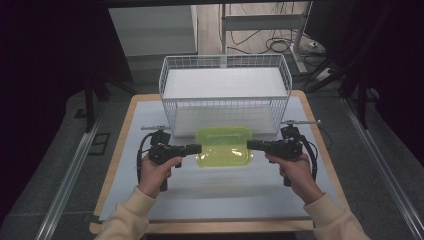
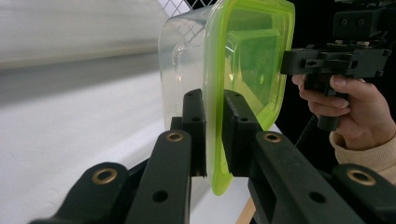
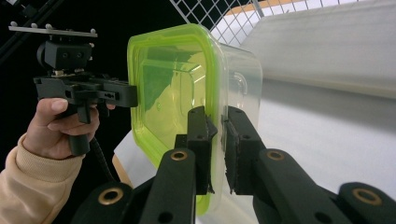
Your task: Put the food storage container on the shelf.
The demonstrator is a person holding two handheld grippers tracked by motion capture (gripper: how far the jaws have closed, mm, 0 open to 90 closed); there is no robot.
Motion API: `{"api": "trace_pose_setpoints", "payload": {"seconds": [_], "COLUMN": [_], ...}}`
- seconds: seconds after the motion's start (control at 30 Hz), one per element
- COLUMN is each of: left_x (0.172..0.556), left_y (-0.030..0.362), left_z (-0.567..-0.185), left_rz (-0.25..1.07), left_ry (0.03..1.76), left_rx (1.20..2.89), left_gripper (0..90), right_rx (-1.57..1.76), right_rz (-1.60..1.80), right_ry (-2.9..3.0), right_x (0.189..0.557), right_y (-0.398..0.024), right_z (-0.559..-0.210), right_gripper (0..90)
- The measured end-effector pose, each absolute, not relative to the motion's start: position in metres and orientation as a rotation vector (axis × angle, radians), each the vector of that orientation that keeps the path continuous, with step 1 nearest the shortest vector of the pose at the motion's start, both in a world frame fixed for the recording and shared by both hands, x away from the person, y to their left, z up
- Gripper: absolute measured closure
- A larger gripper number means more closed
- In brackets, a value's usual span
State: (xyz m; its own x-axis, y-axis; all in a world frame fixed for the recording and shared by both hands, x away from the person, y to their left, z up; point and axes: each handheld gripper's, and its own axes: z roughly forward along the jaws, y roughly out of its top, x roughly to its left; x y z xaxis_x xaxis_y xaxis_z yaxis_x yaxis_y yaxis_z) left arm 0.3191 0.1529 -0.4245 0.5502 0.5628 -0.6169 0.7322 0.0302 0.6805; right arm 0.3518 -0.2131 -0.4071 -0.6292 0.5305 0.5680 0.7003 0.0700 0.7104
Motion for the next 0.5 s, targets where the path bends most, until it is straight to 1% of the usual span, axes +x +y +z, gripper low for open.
{"api": "trace_pose_setpoints", "payload": {"seconds": [0.5], "left_x": [0.332], "left_y": [0.155], "left_z": [-0.392], "left_rz": [-0.154], "left_ry": [1.095], "left_rx": [1.640], "left_gripper": [81.1], "right_rx": [-1.251], "right_rz": [-1.648], "right_ry": [-2.182], "right_x": [0.365], "right_y": [-0.210], "right_z": [-0.377], "right_gripper": [81.9]}}
